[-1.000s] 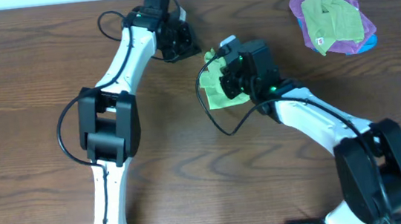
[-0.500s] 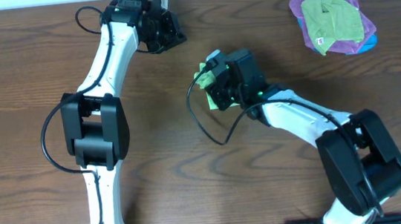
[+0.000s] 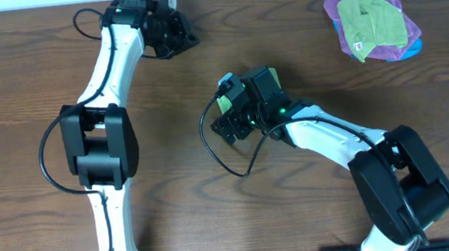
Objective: Fold the cloth
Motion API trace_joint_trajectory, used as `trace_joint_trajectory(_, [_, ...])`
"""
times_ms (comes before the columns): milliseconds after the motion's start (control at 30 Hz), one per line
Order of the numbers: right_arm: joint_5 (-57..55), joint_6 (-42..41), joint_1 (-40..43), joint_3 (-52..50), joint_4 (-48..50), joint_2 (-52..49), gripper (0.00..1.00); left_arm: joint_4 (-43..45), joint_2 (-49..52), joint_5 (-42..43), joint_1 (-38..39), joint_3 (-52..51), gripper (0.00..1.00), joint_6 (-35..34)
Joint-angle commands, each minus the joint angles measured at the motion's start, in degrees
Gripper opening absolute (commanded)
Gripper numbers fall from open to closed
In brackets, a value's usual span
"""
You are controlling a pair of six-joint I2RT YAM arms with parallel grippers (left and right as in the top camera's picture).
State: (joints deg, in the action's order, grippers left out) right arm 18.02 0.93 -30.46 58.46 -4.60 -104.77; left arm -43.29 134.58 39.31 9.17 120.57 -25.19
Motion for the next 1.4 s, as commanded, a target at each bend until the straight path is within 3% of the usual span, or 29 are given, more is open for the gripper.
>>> trace_joint_trajectory(0, [0.26, -1.01, -0.11, 0.59, 1.25, 4.37, 0.99, -0.52, -1.64, 1.42, -0.72, 0.22, 0.05, 1.77])
trace_joint_trajectory(133, [-2.60, -1.31, 1.22, 0.59, 0.76, 9.68, 0.99, -1.55, -2.64, 2.69, -1.07, 0.24, 0.06, 5.84])
trace_joint_trajectory(200, [-3.19, -1.31, 2.40, 0.59, -0.83, 12.61, 0.99, -3.13, -3.61, 2.47, -1.07, 0.24, 0.14, 8.09])
trace_joint_trajectory(400, [-1.75, 0.68, 8.41, 0.57, -14.21, 23.91, 0.99, -10.97, -6.56, 1.11, -1.25, 0.24, 0.33, 13.07])
trace_joint_trajectory(567, [0.28, 4.37, 15.15, -1.14, -26.16, 35.91, 0.99, -16.50, -7.19, 1.22, -1.22, 0.24, 0.40, 13.42])
trace_joint_trajectory(833, [6.32, 1.60, 27.76, -20.85, -32.57, 67.76, 0.99, -22.58, -7.19, 1.51, 1.16, 0.22, 0.40, 13.42])
trace_joint_trajectory(1033, [6.60, -3.13, 31.26, -27.30, -44.35, 88.80, 0.99, -27.52, -7.19, -3.28, 4.76, -0.20, 0.39, 13.46])
trace_joint_trajectory(1200, [6.60, -8.35, 31.28, -27.28, -47.71, 96.13, 0.99, -29.90, -7.21, -3.50, 8.20, -2.78, 0.34, 13.46])
trace_joint_trajectory(1367, [5.86, -9.73, 31.28, -27.30, -47.69, 96.26, 0.99, -31.65, -9.70, -5.49, 10.71, -2.78, 0.32, 14.71])
